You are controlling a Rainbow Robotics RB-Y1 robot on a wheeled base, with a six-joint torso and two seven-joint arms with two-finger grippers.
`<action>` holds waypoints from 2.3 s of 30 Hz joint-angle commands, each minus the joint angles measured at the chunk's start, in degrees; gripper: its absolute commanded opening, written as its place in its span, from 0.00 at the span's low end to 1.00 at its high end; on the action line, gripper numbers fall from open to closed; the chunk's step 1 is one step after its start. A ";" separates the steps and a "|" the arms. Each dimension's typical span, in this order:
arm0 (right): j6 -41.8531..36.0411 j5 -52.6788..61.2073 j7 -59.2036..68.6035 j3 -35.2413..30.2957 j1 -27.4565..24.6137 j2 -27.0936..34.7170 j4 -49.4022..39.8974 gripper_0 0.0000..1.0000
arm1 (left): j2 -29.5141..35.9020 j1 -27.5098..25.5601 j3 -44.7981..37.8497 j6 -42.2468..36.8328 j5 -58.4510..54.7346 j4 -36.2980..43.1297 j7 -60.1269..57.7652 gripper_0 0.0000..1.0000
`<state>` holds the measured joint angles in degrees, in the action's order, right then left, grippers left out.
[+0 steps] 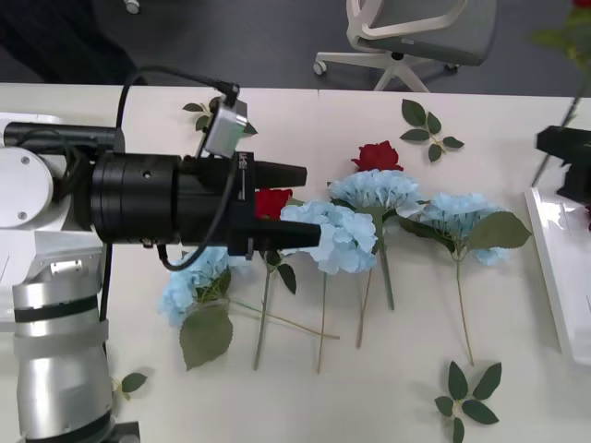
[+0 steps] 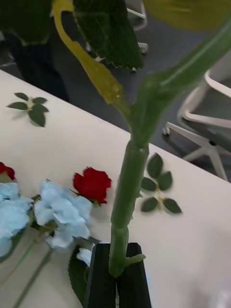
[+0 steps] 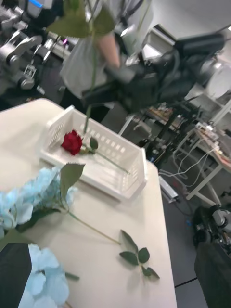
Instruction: Put the red flowers into the right box and the blue flowers into the left box
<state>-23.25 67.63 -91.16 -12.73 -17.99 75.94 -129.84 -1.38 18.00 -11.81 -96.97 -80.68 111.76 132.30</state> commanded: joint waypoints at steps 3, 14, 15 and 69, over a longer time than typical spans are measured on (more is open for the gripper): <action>-9.62 0.92 2.75 -12.84 -8.47 -6.33 -3.76 0.00 | 2.87 -11.58 4.52 5.92 7.37 14.89 -15.14 1.00; -34.32 -7.25 6.09 -19.70 -4.60 -10.90 2.57 0.00 | 7.88 -26.79 7.60 12.95 28.38 31.85 -48.36 1.00; -35.29 -8.22 6.61 -19.61 -4.34 -10.81 3.01 0.00 | 7.88 -27.14 7.77 12.86 29.79 32.20 -50.21 1.00; -23.42 -45.04 33.42 22.58 10.69 -1.67 30.96 0.74 | 7.71 -8.51 31.50 -0.15 77.42 3.28 -128.17 1.00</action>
<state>-46.33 20.36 -62.28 11.80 -7.05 70.99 -94.61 6.66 8.62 18.99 -99.25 -3.49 116.24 5.78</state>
